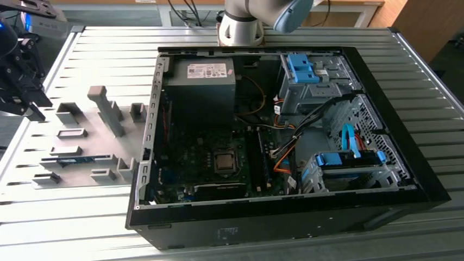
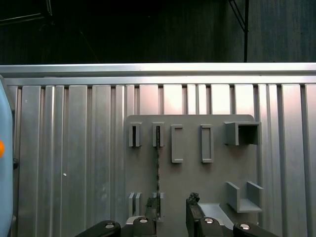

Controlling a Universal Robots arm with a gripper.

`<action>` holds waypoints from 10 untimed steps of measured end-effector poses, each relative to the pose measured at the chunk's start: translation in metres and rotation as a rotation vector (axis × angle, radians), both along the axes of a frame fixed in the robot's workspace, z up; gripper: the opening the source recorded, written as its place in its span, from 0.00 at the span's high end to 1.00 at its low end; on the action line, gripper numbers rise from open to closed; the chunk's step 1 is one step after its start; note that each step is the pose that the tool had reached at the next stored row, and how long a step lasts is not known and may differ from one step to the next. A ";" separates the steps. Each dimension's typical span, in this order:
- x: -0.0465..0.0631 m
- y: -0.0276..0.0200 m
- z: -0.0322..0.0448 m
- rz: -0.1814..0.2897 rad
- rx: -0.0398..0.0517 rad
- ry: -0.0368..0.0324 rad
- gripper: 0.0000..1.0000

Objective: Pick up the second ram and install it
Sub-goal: 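Pick up the second ram and move it above second insertion slot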

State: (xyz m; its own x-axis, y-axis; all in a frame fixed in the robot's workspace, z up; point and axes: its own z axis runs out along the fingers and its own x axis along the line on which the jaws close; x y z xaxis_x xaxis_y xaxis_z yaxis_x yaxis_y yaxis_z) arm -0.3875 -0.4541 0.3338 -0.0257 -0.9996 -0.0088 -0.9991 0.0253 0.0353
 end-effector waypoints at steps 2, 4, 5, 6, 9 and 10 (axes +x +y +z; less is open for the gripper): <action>0.000 0.0000 0.0000 0.000 -0.0002 0.0000 0.63; 0.000 0.0000 0.0000 0.000 -0.0004 0.0001 0.63; 0.000 0.0000 0.0000 0.000 -0.0005 0.0000 0.63; 0.000 0.0000 0.0000 0.000 -0.0006 0.0001 0.63; -0.001 0.0000 -0.0005 0.000 -0.0009 0.0001 0.63; -0.003 -0.0001 -0.0009 0.000 -0.0011 0.0001 0.63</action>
